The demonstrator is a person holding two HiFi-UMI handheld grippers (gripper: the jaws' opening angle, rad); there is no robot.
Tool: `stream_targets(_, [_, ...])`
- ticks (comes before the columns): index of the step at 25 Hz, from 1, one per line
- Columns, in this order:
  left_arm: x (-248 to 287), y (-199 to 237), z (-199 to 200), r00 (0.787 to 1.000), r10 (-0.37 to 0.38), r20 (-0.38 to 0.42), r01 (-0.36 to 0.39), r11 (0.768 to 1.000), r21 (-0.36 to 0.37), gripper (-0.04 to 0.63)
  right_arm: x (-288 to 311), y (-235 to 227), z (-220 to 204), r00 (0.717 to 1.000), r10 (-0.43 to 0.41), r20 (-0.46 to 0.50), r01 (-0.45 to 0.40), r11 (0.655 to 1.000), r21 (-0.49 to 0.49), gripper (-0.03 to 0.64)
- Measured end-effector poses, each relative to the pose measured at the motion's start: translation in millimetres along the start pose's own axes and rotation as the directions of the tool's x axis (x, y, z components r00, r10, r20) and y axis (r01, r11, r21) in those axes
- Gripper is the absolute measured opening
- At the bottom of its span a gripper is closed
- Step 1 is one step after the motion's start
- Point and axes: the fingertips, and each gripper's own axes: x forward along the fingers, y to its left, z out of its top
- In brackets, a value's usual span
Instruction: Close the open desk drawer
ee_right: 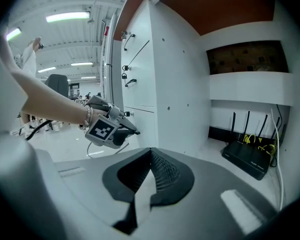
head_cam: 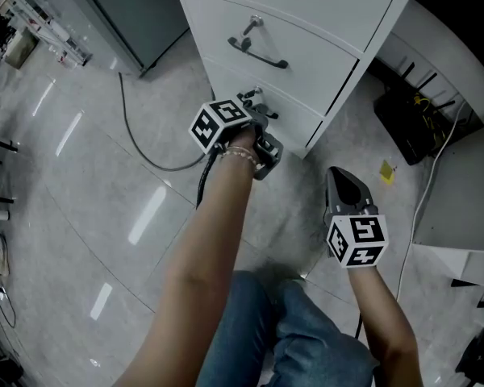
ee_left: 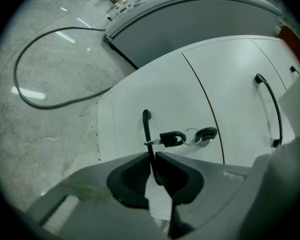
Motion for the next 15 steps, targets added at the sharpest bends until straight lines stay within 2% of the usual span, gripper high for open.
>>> stream_targets(9, [2.7,0.0,1.4,1.000,0.019,-0.003,-0.019,1.000,0.007,0.018,-15.7,7.8,9.3,1.000,-0.001,0.022,0.001,1.000,-0.012,-0.002])
stream_targets(11, [1.9,-1.0,1.0,1.000,0.000,0.006,0.000,0.999,0.036,0.025,-20.0,9.0,11.7,1.000,0.012,0.026,-0.011,1.000,-0.017,-0.002])
stream_targets(15, [-7.4,-6.6,-0.9,0.999,-0.043,0.026,0.041,0.994,0.097,0.078,-25.8,8.8,15.9,1.000,0.014,0.028,-0.013,1.000,-0.027,-0.002])
